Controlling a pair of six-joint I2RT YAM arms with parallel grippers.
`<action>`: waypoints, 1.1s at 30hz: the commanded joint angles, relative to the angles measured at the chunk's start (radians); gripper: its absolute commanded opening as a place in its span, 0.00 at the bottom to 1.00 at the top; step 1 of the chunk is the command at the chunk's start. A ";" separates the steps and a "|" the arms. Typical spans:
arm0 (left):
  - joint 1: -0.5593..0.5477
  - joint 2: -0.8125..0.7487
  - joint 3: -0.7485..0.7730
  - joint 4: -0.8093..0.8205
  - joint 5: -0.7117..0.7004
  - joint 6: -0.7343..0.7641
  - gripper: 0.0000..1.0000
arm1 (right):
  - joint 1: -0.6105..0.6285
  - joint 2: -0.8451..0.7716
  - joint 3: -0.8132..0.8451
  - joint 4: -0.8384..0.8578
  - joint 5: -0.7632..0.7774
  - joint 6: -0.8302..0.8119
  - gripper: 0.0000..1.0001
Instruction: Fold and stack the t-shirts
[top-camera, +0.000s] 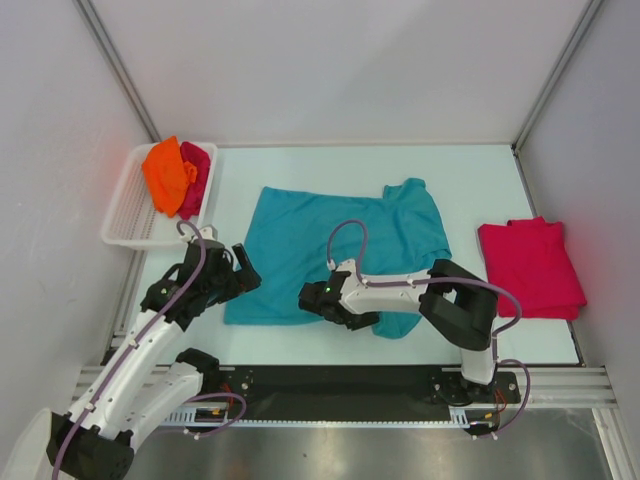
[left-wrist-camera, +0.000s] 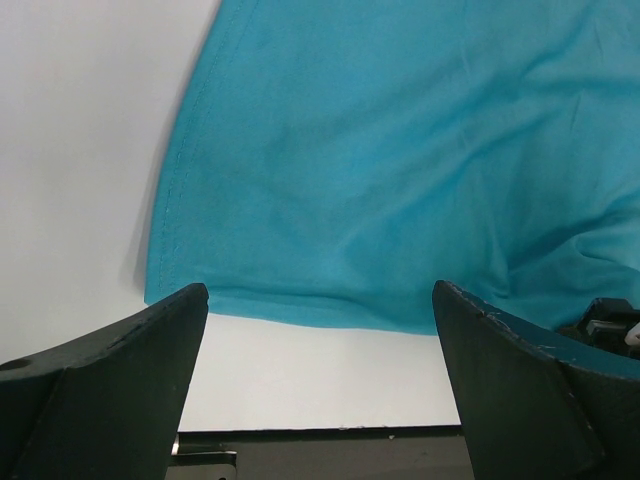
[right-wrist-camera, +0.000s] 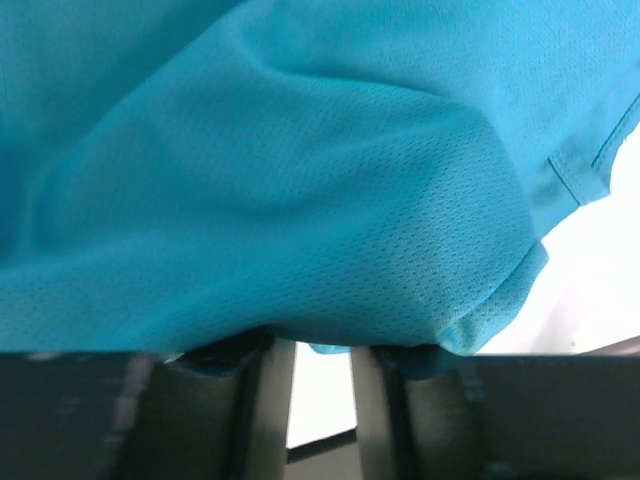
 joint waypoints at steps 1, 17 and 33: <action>-0.004 0.003 0.050 0.004 -0.015 0.031 1.00 | -0.019 0.018 -0.016 0.046 0.045 -0.010 0.19; -0.006 0.017 0.040 0.024 0.005 0.037 1.00 | 0.093 -0.209 -0.036 -0.274 0.145 0.273 0.00; -0.004 -0.020 0.041 0.004 0.005 0.054 1.00 | 0.243 -0.347 -0.175 -0.494 -0.099 0.599 0.00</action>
